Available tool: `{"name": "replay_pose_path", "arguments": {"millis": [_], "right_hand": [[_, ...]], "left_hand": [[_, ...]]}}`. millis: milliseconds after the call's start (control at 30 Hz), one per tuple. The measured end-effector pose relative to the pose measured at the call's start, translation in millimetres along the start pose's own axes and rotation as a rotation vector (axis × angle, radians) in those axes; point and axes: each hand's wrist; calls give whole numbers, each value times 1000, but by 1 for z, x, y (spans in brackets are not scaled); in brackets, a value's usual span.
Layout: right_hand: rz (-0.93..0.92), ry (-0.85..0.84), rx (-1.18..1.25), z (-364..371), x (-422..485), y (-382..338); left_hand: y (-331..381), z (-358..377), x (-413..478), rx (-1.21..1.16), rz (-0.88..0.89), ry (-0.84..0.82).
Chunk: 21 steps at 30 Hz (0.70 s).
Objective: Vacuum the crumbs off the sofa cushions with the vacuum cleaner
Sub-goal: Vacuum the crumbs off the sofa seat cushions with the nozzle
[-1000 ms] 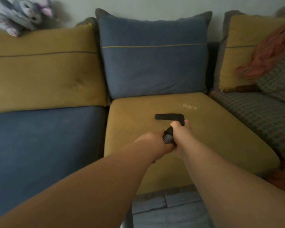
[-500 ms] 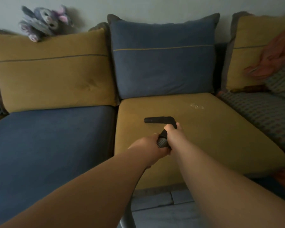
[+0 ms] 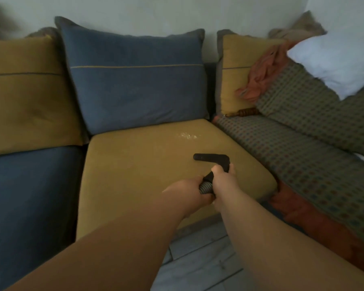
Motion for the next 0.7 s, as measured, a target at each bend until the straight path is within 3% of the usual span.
{"name": "replay_pose_path", "arguments": {"millis": [233,700], "right_hand": [[18,42,13,-21,43,-5],[2,49,28,26,110,-10]], "left_hand": [[30,10,44,33,37,-22],[20,-2,122,50,26,13]]}}
Point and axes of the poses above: each hand's wrist, its own x-axis towards the middle knuckle, its own z-axis out of the palm, y = z × x, and after that the axes turned 10 degrees about -z, right-handed
